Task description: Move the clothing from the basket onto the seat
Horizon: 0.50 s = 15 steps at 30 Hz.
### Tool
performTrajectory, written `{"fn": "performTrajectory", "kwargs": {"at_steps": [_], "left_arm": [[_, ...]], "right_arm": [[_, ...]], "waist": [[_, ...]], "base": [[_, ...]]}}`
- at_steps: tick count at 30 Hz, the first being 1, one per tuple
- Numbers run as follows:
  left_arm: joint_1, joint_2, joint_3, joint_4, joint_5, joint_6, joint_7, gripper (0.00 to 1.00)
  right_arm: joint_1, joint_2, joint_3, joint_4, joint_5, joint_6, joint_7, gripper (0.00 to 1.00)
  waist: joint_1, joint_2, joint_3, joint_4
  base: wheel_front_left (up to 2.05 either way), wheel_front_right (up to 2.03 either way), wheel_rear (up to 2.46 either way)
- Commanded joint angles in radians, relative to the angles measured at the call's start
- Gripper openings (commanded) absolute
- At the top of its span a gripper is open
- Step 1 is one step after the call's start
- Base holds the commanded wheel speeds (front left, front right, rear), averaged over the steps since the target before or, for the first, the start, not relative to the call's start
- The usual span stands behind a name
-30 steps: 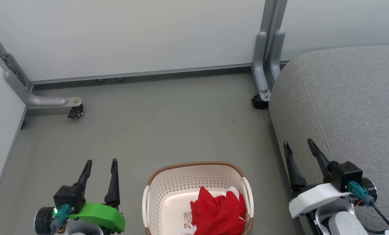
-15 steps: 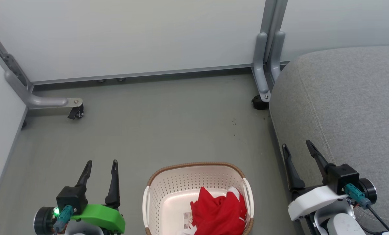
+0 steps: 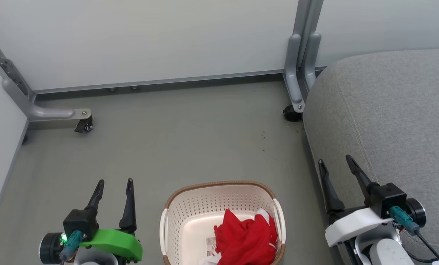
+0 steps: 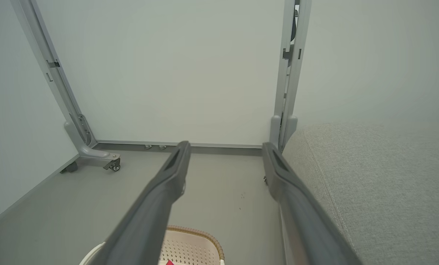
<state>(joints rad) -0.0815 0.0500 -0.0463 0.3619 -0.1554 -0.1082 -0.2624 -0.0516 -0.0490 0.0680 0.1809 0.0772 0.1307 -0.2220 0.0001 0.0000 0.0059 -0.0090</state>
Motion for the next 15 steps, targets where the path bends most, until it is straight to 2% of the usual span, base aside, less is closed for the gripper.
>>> {"fn": "performTrajectory", "kwargs": {"at_steps": [1, 8, 15], "left_arm": [[-0.02, 0.002, -0.004, -0.009, -0.007, 0.004, -0.004, 1.0], [-0.125, 0.002, -0.099, 0.022, -0.011, 0.001, -0.003, 1.0], [-0.253, 0.002, -0.252, 0.131, -0.008, 0.003, -0.003, 1.0]], "right_arm": [[-0.013, -0.003, 0.0, -0.013, -0.002, 0.0, -0.001, 1.0], [-0.064, -0.003, -0.004, -0.066, -0.01, 0.0, 0.003, 1.0], [-0.135, -0.003, 0.004, -0.114, -0.002, 0.0, -0.003, 1.0]], "waist": [[-0.0001, 0.0, 0.02, -0.008], [-0.0001, 0.0, 0.124, -0.041], [-0.0001, 0.0, 0.257, -0.097]], "base": [[0.0, 0.0, 0.0], [0.0, 0.0, 0.0], [0.0, 0.0, 0.0]]}}
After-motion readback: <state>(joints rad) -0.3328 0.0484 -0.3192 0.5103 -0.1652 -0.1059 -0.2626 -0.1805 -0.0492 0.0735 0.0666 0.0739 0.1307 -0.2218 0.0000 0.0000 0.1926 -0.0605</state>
